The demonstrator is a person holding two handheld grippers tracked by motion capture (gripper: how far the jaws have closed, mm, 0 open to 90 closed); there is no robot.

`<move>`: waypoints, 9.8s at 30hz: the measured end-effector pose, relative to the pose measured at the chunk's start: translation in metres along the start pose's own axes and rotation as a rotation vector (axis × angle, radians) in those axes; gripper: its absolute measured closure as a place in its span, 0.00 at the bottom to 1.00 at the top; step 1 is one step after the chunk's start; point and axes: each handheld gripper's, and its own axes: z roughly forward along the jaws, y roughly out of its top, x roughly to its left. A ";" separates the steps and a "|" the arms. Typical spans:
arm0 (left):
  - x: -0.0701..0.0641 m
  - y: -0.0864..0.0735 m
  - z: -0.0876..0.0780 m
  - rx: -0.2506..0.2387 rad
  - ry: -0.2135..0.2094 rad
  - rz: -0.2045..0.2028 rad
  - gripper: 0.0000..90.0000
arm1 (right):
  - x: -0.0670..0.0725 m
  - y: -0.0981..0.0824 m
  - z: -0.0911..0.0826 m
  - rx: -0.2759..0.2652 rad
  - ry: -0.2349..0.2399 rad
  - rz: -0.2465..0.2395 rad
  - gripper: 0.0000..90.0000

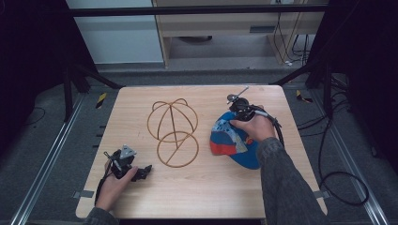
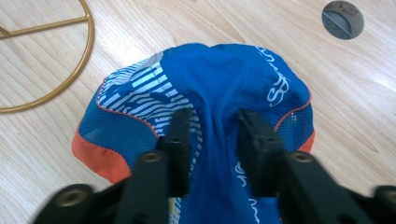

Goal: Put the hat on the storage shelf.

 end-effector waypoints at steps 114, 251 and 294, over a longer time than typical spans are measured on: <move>0.000 -0.001 -0.002 0.003 -0.008 0.003 0.00 | 0.028 0.021 -0.174 -0.453 0.056 -0.033 1.00; 0.000 -0.002 -0.002 0.003 -0.010 0.007 0.00 | 0.130 0.114 -0.166 -0.537 0.164 -0.200 1.00; 0.000 -0.002 -0.002 0.004 -0.011 0.011 0.00 | 0.139 0.117 -0.122 -0.390 0.187 -0.219 0.99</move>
